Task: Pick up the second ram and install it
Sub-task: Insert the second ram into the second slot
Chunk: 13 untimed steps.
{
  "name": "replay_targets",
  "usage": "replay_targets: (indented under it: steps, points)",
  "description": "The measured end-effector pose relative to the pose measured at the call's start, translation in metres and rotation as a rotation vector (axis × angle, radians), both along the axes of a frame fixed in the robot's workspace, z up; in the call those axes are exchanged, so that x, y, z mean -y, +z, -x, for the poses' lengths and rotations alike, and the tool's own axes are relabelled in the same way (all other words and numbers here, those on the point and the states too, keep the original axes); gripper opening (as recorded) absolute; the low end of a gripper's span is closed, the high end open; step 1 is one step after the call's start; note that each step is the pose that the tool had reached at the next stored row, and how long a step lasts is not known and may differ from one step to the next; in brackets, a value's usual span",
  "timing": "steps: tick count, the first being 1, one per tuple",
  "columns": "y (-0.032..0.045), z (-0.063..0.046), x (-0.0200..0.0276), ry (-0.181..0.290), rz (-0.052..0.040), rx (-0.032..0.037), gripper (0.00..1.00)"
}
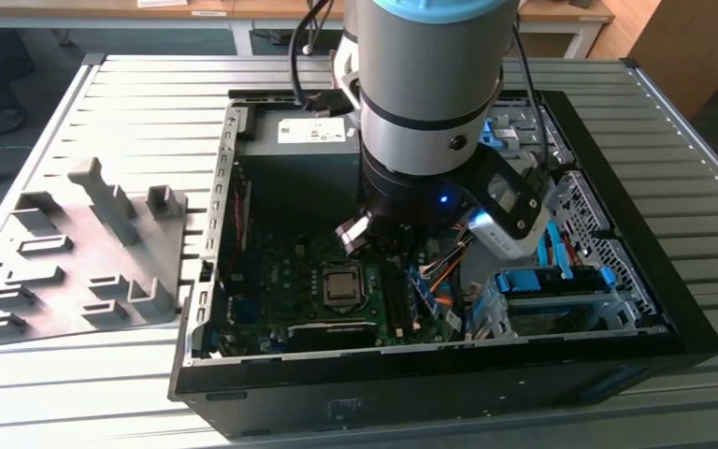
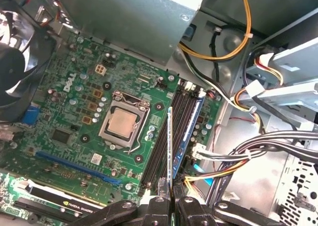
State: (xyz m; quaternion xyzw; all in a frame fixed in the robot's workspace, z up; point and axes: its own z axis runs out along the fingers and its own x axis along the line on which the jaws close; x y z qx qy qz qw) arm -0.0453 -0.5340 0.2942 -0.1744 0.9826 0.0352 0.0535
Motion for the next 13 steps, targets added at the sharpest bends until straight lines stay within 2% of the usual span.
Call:
replay_targets:
  steps: [13]
  points:
    - [-0.0001,0.0,0.0,-0.074,0.0001,0.0,0.14]
